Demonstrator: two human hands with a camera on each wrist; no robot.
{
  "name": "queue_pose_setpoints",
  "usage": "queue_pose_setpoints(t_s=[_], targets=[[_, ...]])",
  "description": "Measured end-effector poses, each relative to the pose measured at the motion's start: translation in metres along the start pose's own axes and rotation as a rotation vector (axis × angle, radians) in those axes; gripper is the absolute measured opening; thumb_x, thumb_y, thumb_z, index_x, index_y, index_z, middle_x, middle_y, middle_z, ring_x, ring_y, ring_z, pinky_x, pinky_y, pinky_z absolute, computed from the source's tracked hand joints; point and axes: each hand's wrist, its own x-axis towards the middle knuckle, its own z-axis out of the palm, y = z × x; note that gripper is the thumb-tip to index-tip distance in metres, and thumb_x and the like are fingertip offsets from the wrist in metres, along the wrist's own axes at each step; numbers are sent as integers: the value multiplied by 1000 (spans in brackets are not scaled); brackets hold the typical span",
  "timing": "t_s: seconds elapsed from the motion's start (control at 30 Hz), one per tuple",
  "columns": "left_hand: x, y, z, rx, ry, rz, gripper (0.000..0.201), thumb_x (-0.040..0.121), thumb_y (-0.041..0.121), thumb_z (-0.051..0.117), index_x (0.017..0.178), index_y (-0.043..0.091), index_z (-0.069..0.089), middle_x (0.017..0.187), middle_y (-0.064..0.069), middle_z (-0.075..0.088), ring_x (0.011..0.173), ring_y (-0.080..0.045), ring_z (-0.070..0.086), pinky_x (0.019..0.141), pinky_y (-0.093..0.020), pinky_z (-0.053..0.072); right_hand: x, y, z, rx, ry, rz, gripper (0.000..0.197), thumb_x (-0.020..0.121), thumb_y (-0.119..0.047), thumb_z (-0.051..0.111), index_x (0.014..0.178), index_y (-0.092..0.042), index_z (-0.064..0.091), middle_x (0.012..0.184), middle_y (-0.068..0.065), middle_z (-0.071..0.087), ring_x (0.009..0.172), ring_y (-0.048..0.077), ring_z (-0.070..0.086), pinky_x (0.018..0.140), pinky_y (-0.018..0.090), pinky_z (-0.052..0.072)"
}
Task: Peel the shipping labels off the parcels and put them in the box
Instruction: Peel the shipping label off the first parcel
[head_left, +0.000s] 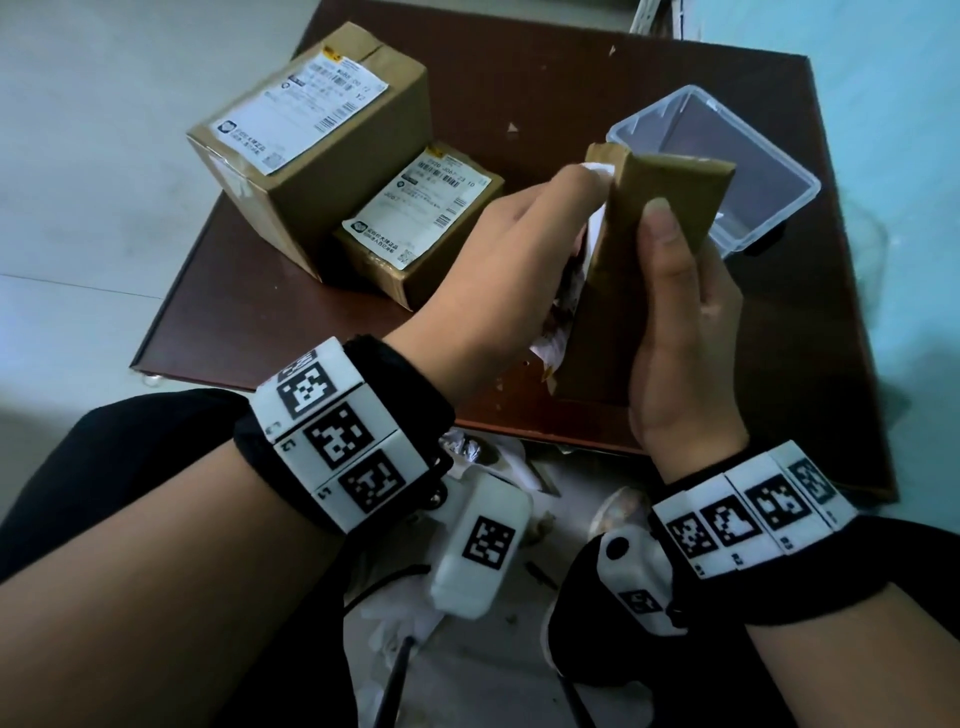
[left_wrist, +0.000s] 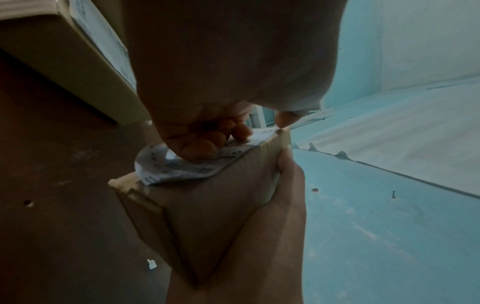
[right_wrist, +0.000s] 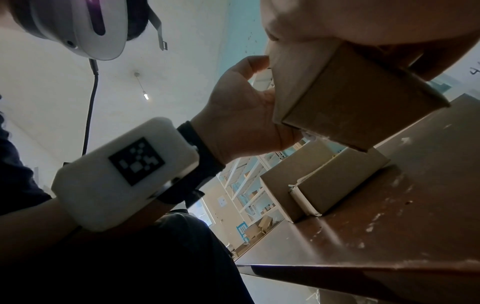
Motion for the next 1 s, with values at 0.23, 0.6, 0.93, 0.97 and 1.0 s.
queue_pose_setpoints(t_s=[0.23, 0.6, 0.93, 0.97, 1.0], targets=[[-1, 4, -2, -16, -30, -3, 46, 107, 37, 49, 64, 21, 42, 67, -6, 38, 59, -15, 40, 65, -36, 35, 2, 1, -1, -9, -9, -10, 28, 97, -50, 57, 105, -27, 69, 91, -5, 71, 90, 19, 71, 87, 39, 62], [1, 8, -3, -36, -73, -62, 41, 80, 57, 61, 70, 20, 44, 84, -11, 35, 73, -25, 34, 75, -51, 30, 2, 0, 0, -40, -4, -68, 33, 100, -48, 54, 111, -19, 66, 93, 1, 70, 85, 19, 72, 79, 35, 61], [6, 5, -5, -64, -119, -59, 45, 69, 63, 58, 66, 21, 43, 79, -13, 34, 64, -21, 38, 65, -43, 32, 5, 3, -3, -99, -4, -104, 44, 102, -48, 54, 115, -7, 65, 97, 25, 68, 90, 42, 70, 83, 58, 62], [6, 5, -5, -71, -122, -63, 44, 68, 61, 59, 66, 21, 43, 78, -12, 34, 63, -20, 37, 65, -43, 32, 4, 3, -3, -98, -1, -107, 44, 102, -48, 54, 114, -8, 65, 97, 24, 68, 90, 40, 71, 84, 56, 62], [6, 4, -5, -76, -123, -65, 42, 67, 60, 60, 67, 21, 43, 77, -11, 34, 63, -20, 37, 65, -43, 33, 4, 1, -2, -98, 2, -108, 41, 102, -47, 53, 113, -9, 66, 94, 19, 69, 88, 33, 71, 83, 49, 62]])
